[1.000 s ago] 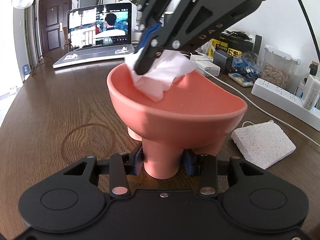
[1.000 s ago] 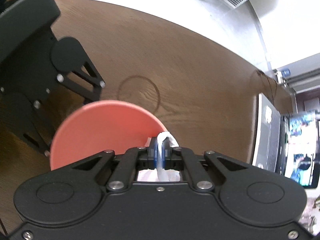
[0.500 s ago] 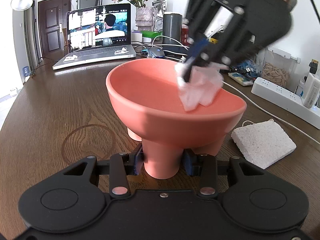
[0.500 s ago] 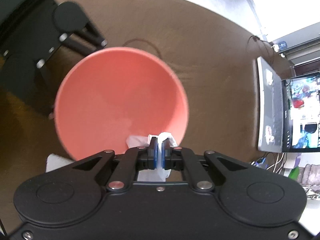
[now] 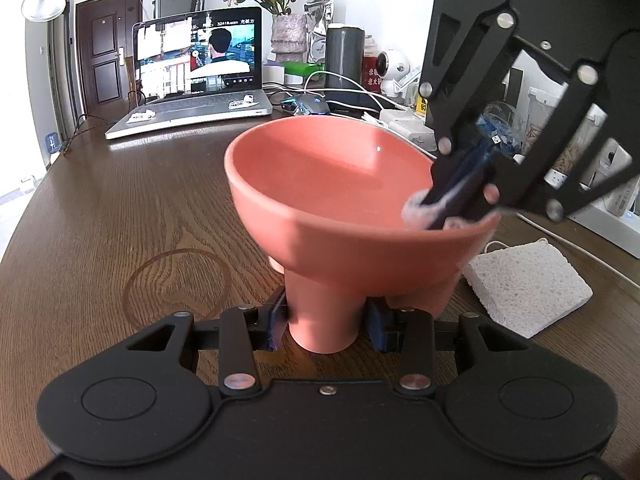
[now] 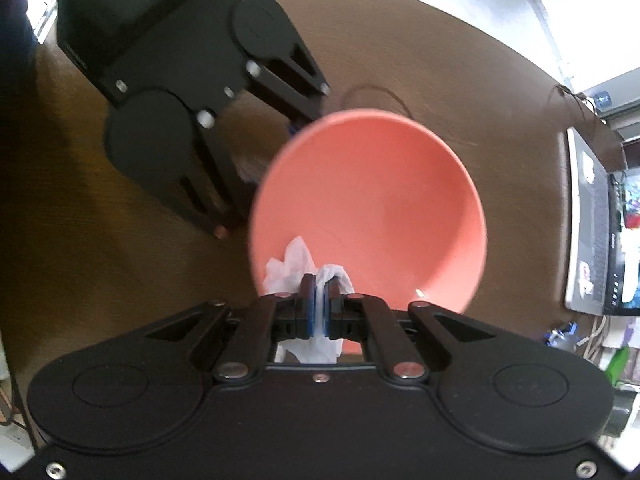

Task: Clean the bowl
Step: 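Wipe the bowl's inside with the tissue in the right gripper, then wipe along the bowl's rim and inner wall with the tissue, right gripper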

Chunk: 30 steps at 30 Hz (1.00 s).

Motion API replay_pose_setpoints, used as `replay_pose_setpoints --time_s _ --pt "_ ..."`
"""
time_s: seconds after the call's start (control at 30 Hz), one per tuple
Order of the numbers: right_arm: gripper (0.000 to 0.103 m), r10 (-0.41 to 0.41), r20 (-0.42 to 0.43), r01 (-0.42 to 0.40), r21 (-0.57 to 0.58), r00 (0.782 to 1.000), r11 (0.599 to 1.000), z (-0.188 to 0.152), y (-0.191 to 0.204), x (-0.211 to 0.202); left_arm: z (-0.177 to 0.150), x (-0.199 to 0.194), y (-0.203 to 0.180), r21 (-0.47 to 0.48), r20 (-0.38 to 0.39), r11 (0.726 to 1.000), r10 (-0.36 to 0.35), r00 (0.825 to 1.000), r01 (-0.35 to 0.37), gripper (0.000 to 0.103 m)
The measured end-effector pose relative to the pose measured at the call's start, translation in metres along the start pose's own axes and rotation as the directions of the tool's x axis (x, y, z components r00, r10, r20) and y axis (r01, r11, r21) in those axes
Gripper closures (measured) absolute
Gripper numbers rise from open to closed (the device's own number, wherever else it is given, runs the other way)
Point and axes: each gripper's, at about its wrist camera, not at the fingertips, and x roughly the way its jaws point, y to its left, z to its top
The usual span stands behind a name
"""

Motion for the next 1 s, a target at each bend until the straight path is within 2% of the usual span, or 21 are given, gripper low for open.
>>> replay_pose_setpoints --time_s 0.1,0.23,0.57,0.77,1.0 --pt "0.100 0.027 0.038 -0.027 0.012 0.999 1.000 0.009 0.003 -0.001 0.000 0.000 0.000 0.000 0.000 1.000 0.000 1.000 0.000 0.063" --pt "0.100 0.017 0.078 -0.017 -0.001 0.997 1.000 0.022 0.003 0.000 0.000 0.000 0.000 0.000 0.000 1.000 0.000 1.000 0.000 0.063" --pt "0.100 -0.079 0.096 0.086 -0.072 0.992 0.994 0.040 -0.019 0.010 0.000 0.000 -0.001 -0.001 0.000 1.000 -0.001 1.000 0.001 0.063" --pt "0.100 -0.132 0.076 0.139 -0.094 0.988 0.986 0.035 -0.035 0.014 0.001 -0.001 -0.002 -0.001 0.000 1.000 -0.001 1.000 0.001 0.063" --pt "0.100 -0.180 0.034 0.182 -0.047 0.983 0.982 0.012 -0.047 0.007 0.001 -0.002 -0.002 0.000 0.000 1.000 0.000 1.000 0.000 0.063"
